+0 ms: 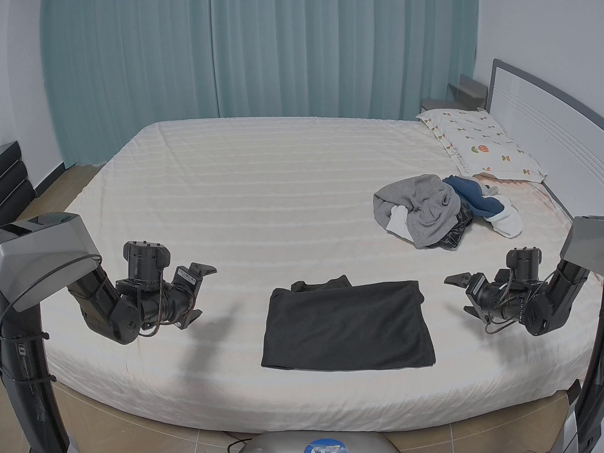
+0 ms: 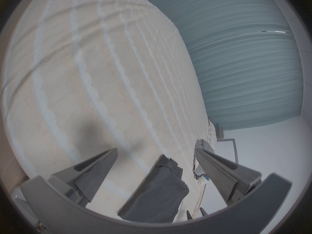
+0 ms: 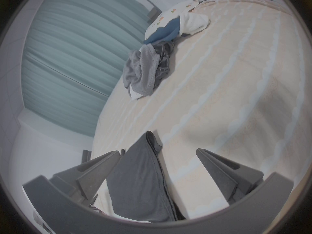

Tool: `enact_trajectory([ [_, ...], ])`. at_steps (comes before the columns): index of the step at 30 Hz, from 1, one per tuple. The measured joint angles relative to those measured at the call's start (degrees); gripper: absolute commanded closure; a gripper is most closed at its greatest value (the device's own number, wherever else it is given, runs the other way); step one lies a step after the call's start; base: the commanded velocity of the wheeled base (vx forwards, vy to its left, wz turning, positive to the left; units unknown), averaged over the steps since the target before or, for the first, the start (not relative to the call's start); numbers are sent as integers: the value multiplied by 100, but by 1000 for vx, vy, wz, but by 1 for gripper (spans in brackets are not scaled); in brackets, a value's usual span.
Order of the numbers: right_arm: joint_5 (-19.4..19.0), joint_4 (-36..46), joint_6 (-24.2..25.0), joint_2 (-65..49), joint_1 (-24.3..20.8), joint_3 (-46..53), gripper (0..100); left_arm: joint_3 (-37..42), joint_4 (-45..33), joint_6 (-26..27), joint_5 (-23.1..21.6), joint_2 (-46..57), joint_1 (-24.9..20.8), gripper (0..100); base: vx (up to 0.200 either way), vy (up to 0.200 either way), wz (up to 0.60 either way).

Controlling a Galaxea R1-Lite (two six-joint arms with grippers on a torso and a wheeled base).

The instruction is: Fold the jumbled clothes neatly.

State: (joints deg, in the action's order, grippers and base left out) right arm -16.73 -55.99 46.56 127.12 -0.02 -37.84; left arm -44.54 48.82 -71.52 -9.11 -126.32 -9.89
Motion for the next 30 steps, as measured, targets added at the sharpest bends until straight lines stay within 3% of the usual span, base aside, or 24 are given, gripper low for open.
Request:
enact_trajectory([
  [4, -101, -422, 208, 16, 104, 286, 0, 221, 90, 20, 0, 29, -193, 0, 0, -200, 0],
  [13, -128, -480, 246, 91, 145, 477, 0, 332, 104, 39, 33, 29, -367, 0, 0, 0, 0],
  [19, -128, -483, 251, 110, 128, 501, 0, 340, 99, 37, 40, 29, -375, 0, -200, 0, 0],
  [30, -126, -485, 260, 124, 121, 505, 0, 360, 99, 44, 49, 29, -384, 0, 0, 0, 0],
])
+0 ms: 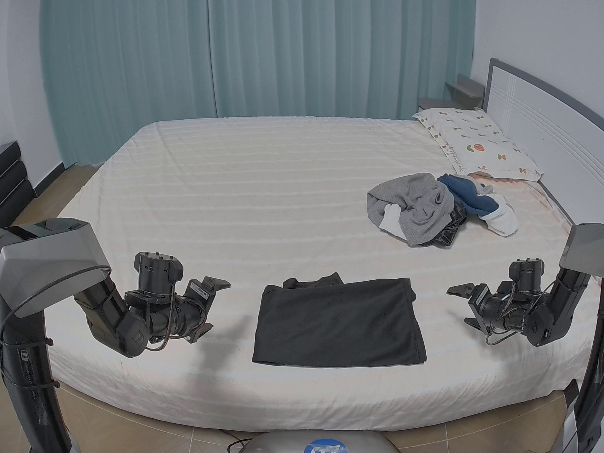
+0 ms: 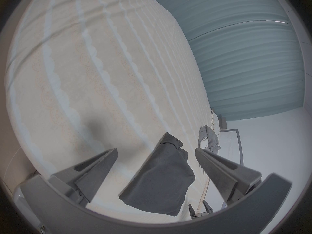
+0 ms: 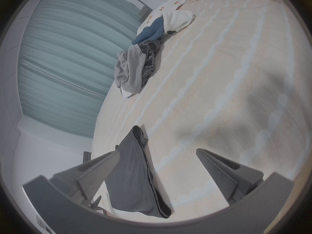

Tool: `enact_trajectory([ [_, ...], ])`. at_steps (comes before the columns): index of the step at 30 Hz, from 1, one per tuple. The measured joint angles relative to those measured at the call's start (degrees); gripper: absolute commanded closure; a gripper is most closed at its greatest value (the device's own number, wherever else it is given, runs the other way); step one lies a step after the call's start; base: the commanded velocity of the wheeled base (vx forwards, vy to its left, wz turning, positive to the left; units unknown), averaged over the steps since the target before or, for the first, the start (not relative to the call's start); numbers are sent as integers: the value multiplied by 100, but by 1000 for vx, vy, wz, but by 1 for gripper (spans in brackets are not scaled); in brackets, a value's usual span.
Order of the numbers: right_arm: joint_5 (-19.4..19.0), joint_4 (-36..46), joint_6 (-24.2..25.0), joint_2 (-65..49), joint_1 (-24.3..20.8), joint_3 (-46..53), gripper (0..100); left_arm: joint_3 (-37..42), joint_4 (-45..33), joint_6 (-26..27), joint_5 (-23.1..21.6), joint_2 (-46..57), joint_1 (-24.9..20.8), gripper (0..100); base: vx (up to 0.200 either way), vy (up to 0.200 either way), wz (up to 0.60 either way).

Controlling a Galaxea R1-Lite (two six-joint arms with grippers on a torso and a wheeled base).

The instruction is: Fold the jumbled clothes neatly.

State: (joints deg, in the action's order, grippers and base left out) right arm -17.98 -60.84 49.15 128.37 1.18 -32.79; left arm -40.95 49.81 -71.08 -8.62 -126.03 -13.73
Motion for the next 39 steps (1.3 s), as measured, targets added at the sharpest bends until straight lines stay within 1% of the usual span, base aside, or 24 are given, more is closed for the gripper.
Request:
enact_trajectory([
  [13, 0, 2, 6, 2, -4, 0, 0, -30, -20, 9, -20, 0, 0, 0, 0, 0, 0],
  [31, 0, 5, 6, 13, -11, 7, 0, 5, -9, 39, -9, 6, -66, 0, 0, -200, 0],
  [34, 0, 11, 4, 13, -13, 7, 0, 2, -5, 121, -7, 4, -71, 0, 0, 0, 0],
  [39, 2, 16, -2, 40, -13, 9, 0, -30, 0, 638, 132, -7, -71, 0, 0, 0, 0],
])
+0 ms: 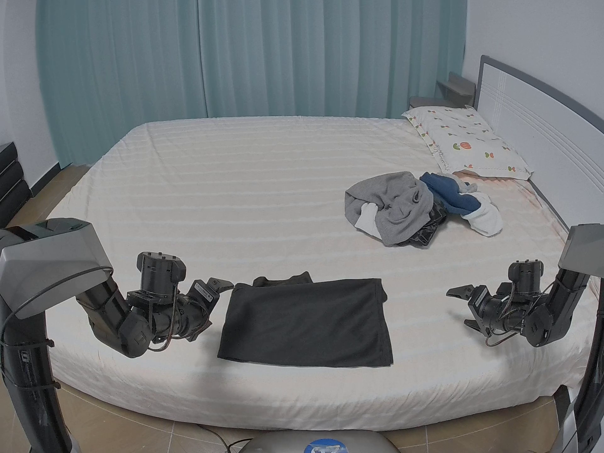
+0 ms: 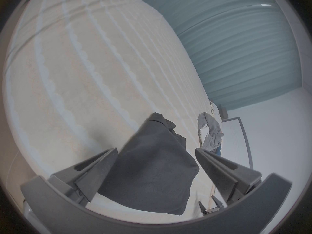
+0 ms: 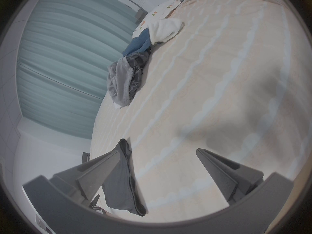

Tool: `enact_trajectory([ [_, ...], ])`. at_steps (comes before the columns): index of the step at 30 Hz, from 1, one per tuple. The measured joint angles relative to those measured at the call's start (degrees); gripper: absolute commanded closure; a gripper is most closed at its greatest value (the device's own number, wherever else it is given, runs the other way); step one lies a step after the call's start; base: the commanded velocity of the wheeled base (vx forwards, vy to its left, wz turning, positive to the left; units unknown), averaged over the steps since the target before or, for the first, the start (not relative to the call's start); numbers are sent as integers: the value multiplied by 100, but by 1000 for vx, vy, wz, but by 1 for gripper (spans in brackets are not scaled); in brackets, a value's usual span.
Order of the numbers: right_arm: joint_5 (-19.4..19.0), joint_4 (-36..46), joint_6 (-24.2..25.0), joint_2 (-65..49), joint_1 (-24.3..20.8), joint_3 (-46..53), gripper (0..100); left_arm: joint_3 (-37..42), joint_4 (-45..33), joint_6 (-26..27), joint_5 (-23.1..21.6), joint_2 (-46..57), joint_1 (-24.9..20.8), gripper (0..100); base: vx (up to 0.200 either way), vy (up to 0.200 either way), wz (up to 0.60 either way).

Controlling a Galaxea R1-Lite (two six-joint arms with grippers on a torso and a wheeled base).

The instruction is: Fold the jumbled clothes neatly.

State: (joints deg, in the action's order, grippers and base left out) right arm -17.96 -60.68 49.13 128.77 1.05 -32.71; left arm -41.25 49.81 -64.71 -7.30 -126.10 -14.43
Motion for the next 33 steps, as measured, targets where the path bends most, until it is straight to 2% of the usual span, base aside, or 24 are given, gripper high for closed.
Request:
enact_trajectory([
  [8, 0, 0, -5, 50, -41, -4, 0, -152, 38, 688, 197, -234, -61, 0, 0, 0, 0],
  [11, 0, 4, -9, 67, -50, -4, 0, -196, 312, 961, 290, -391, -78, 0, 0, 0, 0],
  [17, 0, 9, -13, 113, -56, -28, 0, -160, 1007, 1074, 325, -651, -107, 0, 0, 0, 0],
  [24, -10, 6, -5, 135, -61, -61, 0, -157, 1033, 1117, 325, -827, -179, 0, 0, 0, 0],
  [33, -43, 6, 0, 139, -61, -72, 0, -105, 1062, 1496, 336, -973, -293, 0, 0, 0, 0],
])
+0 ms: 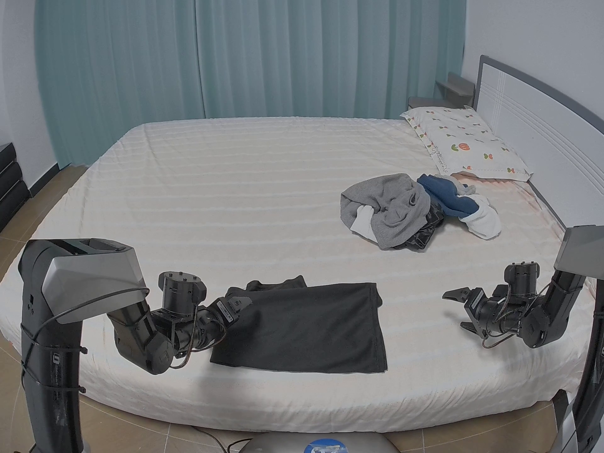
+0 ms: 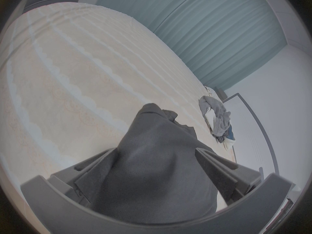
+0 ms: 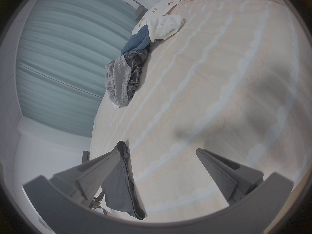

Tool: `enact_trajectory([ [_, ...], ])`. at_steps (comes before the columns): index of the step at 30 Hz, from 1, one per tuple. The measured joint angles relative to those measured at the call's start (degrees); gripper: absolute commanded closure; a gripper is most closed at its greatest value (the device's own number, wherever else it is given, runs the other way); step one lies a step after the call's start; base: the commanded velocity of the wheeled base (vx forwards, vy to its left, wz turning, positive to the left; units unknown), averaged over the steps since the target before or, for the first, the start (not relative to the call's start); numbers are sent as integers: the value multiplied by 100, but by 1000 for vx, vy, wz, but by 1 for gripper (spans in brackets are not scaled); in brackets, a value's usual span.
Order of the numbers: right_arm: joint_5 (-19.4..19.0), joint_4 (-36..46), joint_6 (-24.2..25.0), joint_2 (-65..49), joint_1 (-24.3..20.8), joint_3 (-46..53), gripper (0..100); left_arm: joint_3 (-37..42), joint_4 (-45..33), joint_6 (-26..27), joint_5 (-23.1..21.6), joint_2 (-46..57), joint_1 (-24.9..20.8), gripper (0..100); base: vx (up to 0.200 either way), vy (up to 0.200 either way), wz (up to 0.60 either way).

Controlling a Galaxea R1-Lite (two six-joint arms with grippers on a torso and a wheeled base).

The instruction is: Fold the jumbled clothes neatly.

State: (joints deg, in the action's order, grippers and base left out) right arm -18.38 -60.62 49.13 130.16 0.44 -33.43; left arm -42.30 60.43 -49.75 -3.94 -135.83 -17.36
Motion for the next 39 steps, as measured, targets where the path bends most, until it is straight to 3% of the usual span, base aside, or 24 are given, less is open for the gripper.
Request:
enact_trajectory([
  [9, -4, -6, 6, 0, 0, 9, 0, 49, 24, 315, 350, -102, -9, 0, 0, 0, 0],
  [29, -66, -9, 17, -1, 0, -6, 0, -59, 679, 429, 511, -511, -20, 0, 0, 0, 0],
  [30, -68, -9, 17, -1, 0, -6, 0, -48, 679, 423, 506, -511, -28, 100, 0, 0, 0],
  [39, -66, -13, 22, -1, 0, 2, 0, -30, 685, 49, 538, -478, -41, 100, 0, 0, 0],
])
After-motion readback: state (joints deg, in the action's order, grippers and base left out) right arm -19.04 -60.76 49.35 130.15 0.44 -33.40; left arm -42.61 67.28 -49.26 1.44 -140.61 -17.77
